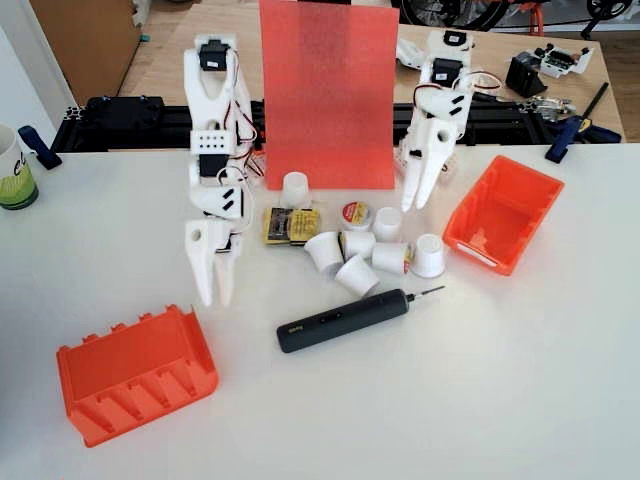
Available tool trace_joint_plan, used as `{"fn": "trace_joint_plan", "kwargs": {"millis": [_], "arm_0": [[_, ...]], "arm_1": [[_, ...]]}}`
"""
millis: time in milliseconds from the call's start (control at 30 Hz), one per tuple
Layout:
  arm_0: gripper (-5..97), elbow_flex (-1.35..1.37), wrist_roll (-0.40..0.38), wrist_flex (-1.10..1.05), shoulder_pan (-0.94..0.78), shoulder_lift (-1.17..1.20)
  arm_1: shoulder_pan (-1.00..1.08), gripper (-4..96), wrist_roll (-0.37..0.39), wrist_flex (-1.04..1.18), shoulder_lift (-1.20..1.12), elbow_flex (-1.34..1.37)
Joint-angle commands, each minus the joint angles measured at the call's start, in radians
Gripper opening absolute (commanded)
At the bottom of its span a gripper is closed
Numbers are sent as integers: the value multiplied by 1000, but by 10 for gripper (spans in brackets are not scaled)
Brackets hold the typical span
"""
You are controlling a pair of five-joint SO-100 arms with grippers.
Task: Sort the coffee pods, blue into left, red into right
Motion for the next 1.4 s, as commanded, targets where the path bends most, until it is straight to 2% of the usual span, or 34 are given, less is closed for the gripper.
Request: {"fn": "trace_joint_plan", "kwargs": {"millis": [0,167,467,933,1367], "arm_0": [[172,-63,-6,-37,21,-12],[172,-71,-58,-81,49,-55],[171,-198,-64,-215,57,-261],[135,-233,-132,-215,97,-299],[99,-258,-130,-170,98,-328]], "arm_1": [[-15,233,17,23,40,-5],[-17,233,20,48,58,-9],[-8,230,20,109,101,-18],[-6,225,18,166,121,-46],[-6,223,9,161,121,-48]]}}
